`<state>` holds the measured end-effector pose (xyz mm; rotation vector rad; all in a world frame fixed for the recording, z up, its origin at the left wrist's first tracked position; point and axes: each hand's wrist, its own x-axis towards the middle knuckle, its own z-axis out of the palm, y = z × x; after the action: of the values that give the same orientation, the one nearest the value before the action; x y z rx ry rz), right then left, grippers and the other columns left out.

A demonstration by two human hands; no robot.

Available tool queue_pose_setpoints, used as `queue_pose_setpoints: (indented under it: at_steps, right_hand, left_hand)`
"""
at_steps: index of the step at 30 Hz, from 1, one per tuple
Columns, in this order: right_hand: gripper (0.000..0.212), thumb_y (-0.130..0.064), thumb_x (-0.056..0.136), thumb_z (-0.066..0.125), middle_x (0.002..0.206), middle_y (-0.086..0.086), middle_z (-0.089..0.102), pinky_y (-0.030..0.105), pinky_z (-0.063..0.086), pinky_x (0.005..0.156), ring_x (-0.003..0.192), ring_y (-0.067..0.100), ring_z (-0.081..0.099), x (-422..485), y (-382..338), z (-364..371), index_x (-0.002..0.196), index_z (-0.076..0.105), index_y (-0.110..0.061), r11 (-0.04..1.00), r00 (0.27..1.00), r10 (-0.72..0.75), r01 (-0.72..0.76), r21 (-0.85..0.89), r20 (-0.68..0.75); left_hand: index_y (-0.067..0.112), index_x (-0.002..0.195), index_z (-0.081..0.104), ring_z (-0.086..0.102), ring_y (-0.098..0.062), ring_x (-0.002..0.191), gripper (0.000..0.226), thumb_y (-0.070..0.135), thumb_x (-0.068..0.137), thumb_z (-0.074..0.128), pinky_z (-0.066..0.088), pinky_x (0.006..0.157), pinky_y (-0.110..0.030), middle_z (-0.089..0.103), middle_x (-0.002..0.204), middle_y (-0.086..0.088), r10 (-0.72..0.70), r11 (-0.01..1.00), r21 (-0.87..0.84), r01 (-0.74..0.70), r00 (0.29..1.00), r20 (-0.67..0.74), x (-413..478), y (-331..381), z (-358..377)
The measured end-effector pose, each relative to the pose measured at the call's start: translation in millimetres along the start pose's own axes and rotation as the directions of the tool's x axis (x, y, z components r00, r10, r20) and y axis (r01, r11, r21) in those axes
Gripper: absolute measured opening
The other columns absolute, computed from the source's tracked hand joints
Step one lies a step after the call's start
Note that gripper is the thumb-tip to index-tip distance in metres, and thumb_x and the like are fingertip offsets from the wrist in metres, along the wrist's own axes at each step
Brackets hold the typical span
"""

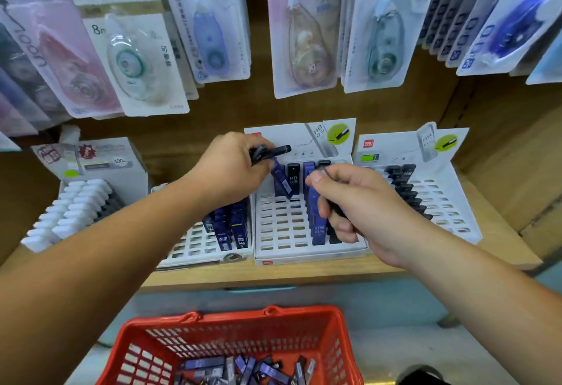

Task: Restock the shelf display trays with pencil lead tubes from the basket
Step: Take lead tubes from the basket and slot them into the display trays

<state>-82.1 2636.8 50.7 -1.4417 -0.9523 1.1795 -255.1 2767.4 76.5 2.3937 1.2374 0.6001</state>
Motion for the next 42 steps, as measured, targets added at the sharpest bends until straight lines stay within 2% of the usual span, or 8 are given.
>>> queue_pose_setpoints:
  at_steps: [5,9,14,23,31,35,39,42]
  right_hand:
    - [0.022,-0.008,0.107,0.045,0.085,0.011,0.07,0.033,0.041,0.049,0.054,0.022,0.048,3.1,1.0,1.1,0.114,0.065,-0.013,0.999,0.997,0.015,-0.017,0.028,0.07]
    - [0.025,-0.003,0.106,0.047,0.096,0.014,0.077,0.038,0.051,0.055,0.06,0.027,0.062,-2.1,2.0,-2.1,0.116,0.068,-0.013,1.0,0.999,-0.007,0.008,-0.016,0.051]
    - [0.02,-0.004,0.105,0.052,0.091,0.011,0.078,0.033,0.05,0.046,0.049,0.026,0.057,-5.2,2.3,-11.6,0.111,0.067,-0.016,0.999,1.0,-0.014,0.015,0.044,-0.017]
    - [0.014,-0.026,0.09,0.079,0.065,0.01,0.069,0.027,0.042,0.043,0.043,0.02,0.049,-3.9,4.7,-15.7,0.094,0.078,-0.013,0.996,0.991,-0.087,0.084,-0.035,-0.103]
    - [0.014,-0.021,0.102,0.064,0.054,-0.006,0.051,0.029,0.038,0.046,0.048,0.014,0.041,0.3,6.5,-13.5,0.095,0.075,-0.027,0.989,0.955,-0.143,0.146,-0.005,-0.261]
    - [0.009,-0.016,0.101,0.066,0.056,-0.001,0.058,0.027,0.038,0.044,0.044,0.015,0.045,-4.0,4.1,-14.3,0.098,0.072,-0.022,0.98,0.955,-0.2,0.198,-0.034,-0.219]
    - [0.01,-0.008,0.097,0.069,0.075,0.014,0.075,0.032,0.055,0.056,0.061,0.025,0.069,-5.5,0.0,-14.0,0.106,0.071,-0.011,0.984,0.976,-0.169,0.175,0.026,-0.136]
    - [0.016,-0.001,0.101,0.06,0.084,0.014,0.078,0.032,0.059,0.065,0.072,0.025,0.075,-4.9,1.5,-10.2,0.112,0.067,-0.009,0.988,0.986,-0.15,0.153,0.033,-0.072]
  left_hand:
    - [0.022,0.104,0.073,0.065,-0.017,0.083,0.027,0.047,0.093,0.072,0.059,0.074,-0.038,0.07,0.094,0.003,0.027,0.983,0.176,-0.044,0.995,0.101,3.1,-7.6,2.7]
    - [0.018,0.092,0.072,0.062,-0.018,0.072,0.028,0.046,0.095,0.069,0.053,0.064,-0.035,0.068,0.079,0.001,0.105,0.967,0.23,-0.113,0.993,0.047,6.5,-14.5,14.7]
    - [0.017,0.094,0.071,0.06,-0.015,0.072,0.026,0.043,0.096,0.07,0.048,0.061,-0.032,0.067,0.081,0.001,0.076,0.985,0.152,-0.076,0.997,0.007,10.7,-15.2,25.2]
    - [0.012,0.088,0.07,0.059,-0.025,0.073,0.021,0.031,0.095,0.073,0.045,0.061,-0.033,0.065,0.077,-0.003,0.155,0.955,0.225,-0.194,0.971,0.18,24.1,-21.6,13.5]
    - [0.005,0.088,0.069,0.06,-0.029,0.074,0.026,0.03,0.094,0.074,0.045,0.06,-0.034,0.066,0.079,-0.011,0.17,0.946,0.237,-0.22,0.961,0.218,31.0,-5.9,25.7]
    - [0.013,0.092,0.072,0.062,-0.024,0.08,0.019,0.032,0.095,0.073,0.053,0.068,-0.036,0.068,0.084,-0.004,0.15,0.937,0.274,-0.217,0.958,0.246,31.3,-14.1,13.3]
    - [0.018,0.085,0.067,0.061,-0.02,0.073,0.02,0.034,0.095,0.072,0.044,0.058,-0.031,0.064,0.079,-0.001,0.058,0.972,0.215,-0.092,0.985,0.16,27.7,-15.3,22.4]
    - [0.019,0.091,0.067,0.062,-0.022,0.079,0.012,0.029,0.095,0.071,0.05,0.067,-0.035,0.066,0.085,0.001,0.213,0.922,0.272,-0.277,0.947,0.242,28.1,-13.0,29.1]
